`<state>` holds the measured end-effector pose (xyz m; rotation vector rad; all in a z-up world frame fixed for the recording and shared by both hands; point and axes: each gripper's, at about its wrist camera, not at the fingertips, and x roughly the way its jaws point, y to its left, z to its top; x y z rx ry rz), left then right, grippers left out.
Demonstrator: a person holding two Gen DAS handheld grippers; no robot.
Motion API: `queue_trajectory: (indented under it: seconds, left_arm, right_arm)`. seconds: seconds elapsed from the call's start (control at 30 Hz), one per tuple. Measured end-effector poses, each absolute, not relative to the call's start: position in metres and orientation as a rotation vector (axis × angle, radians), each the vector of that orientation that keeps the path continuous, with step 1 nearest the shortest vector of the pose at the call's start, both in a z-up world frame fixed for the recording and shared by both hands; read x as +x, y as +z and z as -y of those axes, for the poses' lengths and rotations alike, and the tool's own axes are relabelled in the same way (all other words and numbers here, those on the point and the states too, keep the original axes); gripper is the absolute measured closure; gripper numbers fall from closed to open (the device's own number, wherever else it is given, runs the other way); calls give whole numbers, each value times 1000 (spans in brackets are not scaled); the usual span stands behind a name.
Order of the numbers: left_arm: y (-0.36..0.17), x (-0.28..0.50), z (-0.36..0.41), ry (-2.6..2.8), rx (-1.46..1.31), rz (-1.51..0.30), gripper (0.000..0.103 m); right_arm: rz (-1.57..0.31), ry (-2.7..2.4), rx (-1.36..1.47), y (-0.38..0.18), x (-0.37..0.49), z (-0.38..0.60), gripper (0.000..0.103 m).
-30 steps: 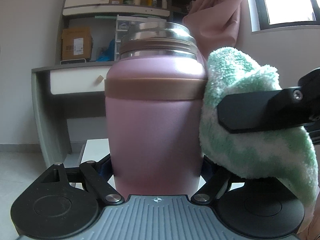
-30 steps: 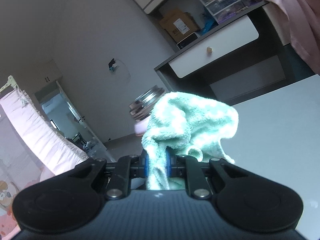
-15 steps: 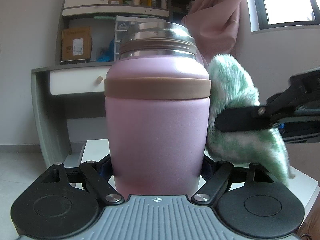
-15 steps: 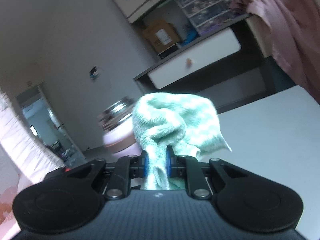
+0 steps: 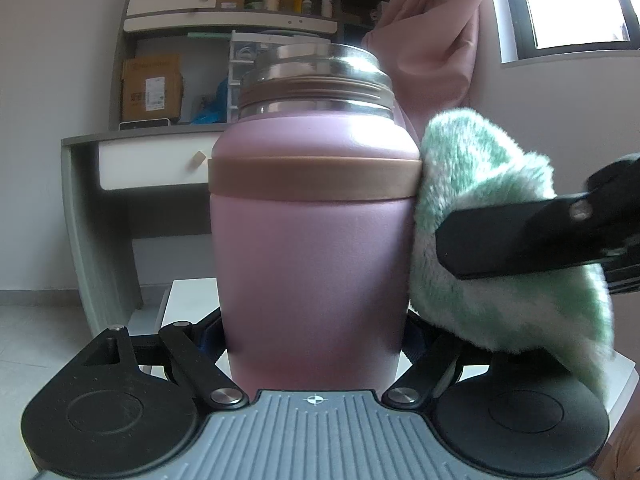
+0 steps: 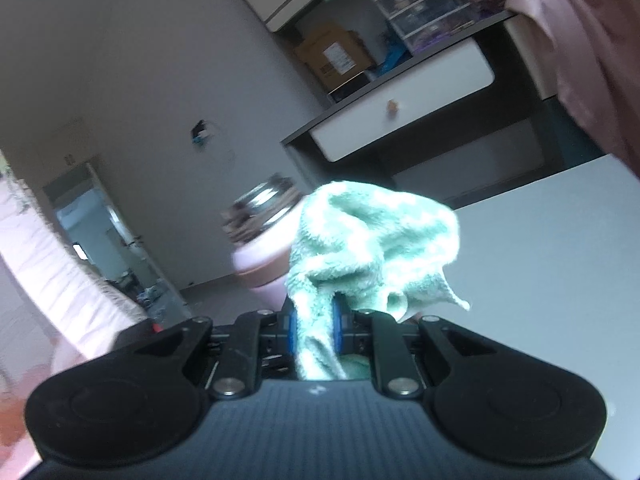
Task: Clean container
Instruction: 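Wipe the bottle body below the band with the towel in the right gripper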
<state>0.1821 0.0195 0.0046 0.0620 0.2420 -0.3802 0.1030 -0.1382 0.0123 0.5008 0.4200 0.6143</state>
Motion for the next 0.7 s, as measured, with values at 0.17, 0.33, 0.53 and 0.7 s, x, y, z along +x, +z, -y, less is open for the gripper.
queue_trajectory:
  seconds: [0.17,0.33,0.53,0.7]
  left_arm:
    - [5,181,-19,-380,62,-243,21]
    - [6,182,-18,-376,66,-243,21]
    - [6,177,-6,-370,64,-244,21]
    - [5,176,-2,-369,64,-244,21]
  right_arm:
    - [-420,630,479,13,99,128,86]
    - [-407,609,479,11,104,131,87]
    - [-390,560,478,8,111,139,86]
    - [-388,503,504,4,121,148,86]
